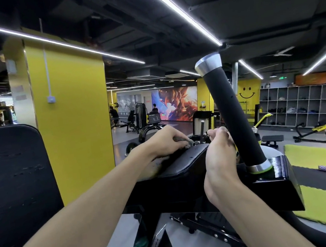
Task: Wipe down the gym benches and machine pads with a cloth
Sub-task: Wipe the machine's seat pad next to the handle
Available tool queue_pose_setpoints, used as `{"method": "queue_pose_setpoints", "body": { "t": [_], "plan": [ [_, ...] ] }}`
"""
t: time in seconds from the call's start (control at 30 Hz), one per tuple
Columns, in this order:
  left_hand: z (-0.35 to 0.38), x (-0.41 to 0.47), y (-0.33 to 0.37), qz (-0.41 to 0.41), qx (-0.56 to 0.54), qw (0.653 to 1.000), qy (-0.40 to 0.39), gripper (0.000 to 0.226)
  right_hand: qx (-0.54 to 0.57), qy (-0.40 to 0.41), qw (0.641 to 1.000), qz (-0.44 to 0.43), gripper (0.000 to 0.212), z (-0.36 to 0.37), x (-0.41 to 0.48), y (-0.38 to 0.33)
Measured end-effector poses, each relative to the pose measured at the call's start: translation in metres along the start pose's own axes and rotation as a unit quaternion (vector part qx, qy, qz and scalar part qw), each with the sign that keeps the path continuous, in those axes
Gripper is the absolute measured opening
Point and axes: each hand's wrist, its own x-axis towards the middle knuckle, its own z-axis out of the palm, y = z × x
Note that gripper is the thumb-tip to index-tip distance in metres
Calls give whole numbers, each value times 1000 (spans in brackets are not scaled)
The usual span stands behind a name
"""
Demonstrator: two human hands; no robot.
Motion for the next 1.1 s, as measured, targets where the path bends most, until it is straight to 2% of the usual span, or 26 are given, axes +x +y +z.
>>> {"method": "queue_pose_setpoints", "body": {
  "t": [0.13,0.43,0.57,0.67,0.73,0.8,0.87,0.97,1.03,1.1],
  "plan": [
    [0,-7,13,70,-40,997,6,19,13,-1,1000,4,38,1,1,2],
    [-10,-50,38,93,-5,996,13,19,0,4,1000,16,40,1,-4,0],
    [-19,-82,40,88,7,996,23,21,6,0,1000,8,27,-1,-6,-4],
    [-24,-102,41,87,34,995,31,22,-7,-25,1000,-1,23,-3,-7,-5],
    [-27,-114,42,82,33,995,39,21,-48,-78,996,-10,17,-6,-12,-4],
    [-26,-119,47,87,47,994,53,20,-143,-155,977,-39,13,-15,-20,-5],
    [-21,-117,54,124,80,985,85,19,-246,-198,940,-126,18,-28,-29,-15],
    [-5,-101,76,179,114,970,117,14,-303,-151,893,-296,17,-51,-38,-44],
    [4,-87,90,168,109,972,119,19,-326,-119,868,-355,12,-56,-35,-51],
    [5,-76,94,162,106,974,118,17,-390,-81,814,-422,11,-54,-37,-43]
  ]
}}
